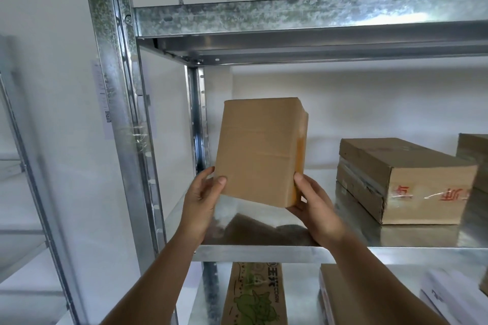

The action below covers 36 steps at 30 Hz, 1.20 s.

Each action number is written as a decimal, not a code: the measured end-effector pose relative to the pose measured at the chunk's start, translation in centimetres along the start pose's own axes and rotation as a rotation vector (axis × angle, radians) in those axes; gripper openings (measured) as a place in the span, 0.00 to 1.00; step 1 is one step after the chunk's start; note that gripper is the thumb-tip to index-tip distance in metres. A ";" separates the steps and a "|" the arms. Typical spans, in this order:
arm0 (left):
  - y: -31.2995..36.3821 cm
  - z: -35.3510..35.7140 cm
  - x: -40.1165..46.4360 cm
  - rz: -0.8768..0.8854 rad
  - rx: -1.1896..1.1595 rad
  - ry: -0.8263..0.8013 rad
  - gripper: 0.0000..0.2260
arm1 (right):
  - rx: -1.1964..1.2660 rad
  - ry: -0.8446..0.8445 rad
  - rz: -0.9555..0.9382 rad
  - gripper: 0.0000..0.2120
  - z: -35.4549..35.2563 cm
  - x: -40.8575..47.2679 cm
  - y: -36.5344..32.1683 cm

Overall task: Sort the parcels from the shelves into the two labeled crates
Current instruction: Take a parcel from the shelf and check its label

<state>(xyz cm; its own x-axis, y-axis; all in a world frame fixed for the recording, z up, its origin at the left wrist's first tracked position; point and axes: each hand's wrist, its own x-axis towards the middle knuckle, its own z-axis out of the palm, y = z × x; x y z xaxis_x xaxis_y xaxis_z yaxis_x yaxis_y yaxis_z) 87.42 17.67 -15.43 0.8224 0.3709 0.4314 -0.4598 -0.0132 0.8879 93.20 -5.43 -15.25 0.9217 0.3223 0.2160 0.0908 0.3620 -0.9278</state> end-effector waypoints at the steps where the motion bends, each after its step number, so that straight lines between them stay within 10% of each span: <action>1: -0.2 0.1 0.2 0.031 0.056 0.028 0.17 | -0.021 -0.028 -0.020 0.31 0.1 -0.2 -0.1; 12: -0.7 1.0 -0.4 -0.035 0.516 -0.223 0.47 | -0.163 -0.088 -0.143 0.18 0.9 -0.6 0.2; 19: -0.2 0.7 -0.8 0.002 0.284 -0.213 0.21 | -0.209 -0.069 -0.157 0.16 0.8 -0.7 0.2; 36: -0.5 -0.5 -0.5 -0.022 0.168 -0.255 0.22 | -0.231 0.010 -0.156 0.11 1.0 -0.6 0.2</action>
<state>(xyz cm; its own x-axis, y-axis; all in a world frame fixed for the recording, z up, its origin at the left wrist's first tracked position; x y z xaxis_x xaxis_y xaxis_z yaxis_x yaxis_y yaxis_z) 87.04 17.97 -16.18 0.8990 0.1278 0.4188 -0.3963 -0.1692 0.9024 92.34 -4.72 -15.23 0.8933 0.2692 0.3599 0.3147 0.1968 -0.9285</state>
